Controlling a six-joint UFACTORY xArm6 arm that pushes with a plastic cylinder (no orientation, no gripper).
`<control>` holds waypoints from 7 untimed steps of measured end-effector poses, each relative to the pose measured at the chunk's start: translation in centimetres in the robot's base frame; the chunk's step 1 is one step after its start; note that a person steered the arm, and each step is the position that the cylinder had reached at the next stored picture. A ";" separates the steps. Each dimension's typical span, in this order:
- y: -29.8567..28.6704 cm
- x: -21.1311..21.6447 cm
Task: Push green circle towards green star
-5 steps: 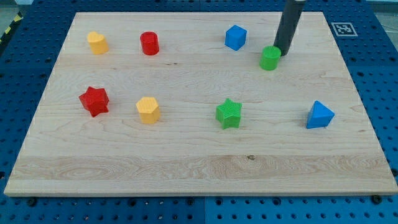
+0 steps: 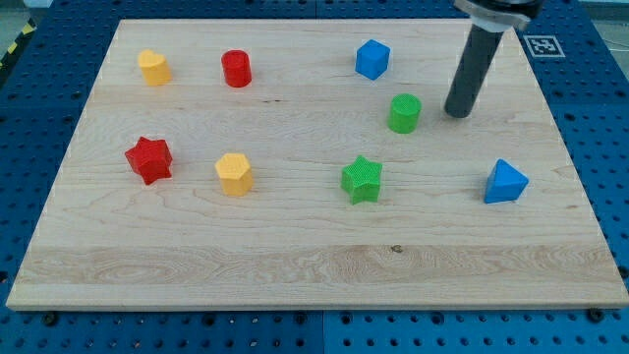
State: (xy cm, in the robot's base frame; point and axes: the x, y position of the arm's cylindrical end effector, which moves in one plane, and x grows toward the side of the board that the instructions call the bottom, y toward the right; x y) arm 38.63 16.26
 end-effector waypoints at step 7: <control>-7.2 0.8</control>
